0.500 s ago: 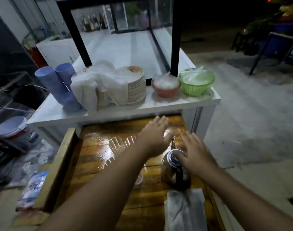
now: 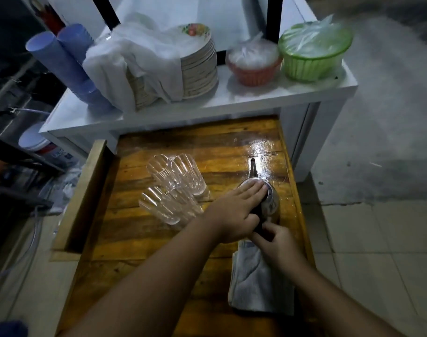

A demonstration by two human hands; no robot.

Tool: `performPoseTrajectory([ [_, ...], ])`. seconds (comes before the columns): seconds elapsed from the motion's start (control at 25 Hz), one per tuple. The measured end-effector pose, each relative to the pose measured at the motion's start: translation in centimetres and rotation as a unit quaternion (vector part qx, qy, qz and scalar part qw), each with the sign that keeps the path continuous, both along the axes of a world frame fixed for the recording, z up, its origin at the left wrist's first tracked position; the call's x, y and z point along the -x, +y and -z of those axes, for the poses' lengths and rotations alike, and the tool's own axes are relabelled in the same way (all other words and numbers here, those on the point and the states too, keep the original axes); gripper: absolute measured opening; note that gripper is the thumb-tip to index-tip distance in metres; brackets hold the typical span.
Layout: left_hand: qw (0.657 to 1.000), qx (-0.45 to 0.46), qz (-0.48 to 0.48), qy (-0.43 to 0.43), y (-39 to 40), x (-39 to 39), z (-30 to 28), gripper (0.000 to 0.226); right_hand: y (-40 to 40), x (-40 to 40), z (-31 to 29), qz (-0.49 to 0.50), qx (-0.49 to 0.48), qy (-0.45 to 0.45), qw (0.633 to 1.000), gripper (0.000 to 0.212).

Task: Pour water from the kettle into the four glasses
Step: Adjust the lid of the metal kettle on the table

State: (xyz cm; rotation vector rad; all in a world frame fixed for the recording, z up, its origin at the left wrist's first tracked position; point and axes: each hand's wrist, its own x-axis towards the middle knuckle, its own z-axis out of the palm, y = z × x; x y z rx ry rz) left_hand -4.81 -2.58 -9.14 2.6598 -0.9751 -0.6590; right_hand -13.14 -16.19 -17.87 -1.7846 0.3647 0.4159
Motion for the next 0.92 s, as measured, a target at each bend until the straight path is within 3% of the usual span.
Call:
performPoseTrajectory([
  [0.24, 0.999, -0.012, -0.018, 0.031, -0.4, -0.3, -0.2, 0.068, -0.5, -2.1, 1.8, -0.018, -0.139, 0.006, 0.99, 0.015],
  [0.44, 0.999, -0.012, -0.029, 0.032, -0.3, -0.2, 0.2, 0.072, 0.5, -2.2, 2.8, -0.012, -0.137, -0.031, 0.99, 0.042],
  [0.8, 0.999, 0.006, 0.002, -0.049, 1.0, 1.9, 0.9, 0.075, 1.6, -0.3, 1.3, -0.023, -0.125, -0.113, 0.985, 0.039],
  [0.92, 0.996, 0.032, 0.005, -0.081, 2.5, 3.8, -0.5, 0.075, 2.2, 1.5, -0.7, -0.011, -0.127, -0.117, 0.985, 0.055],
])
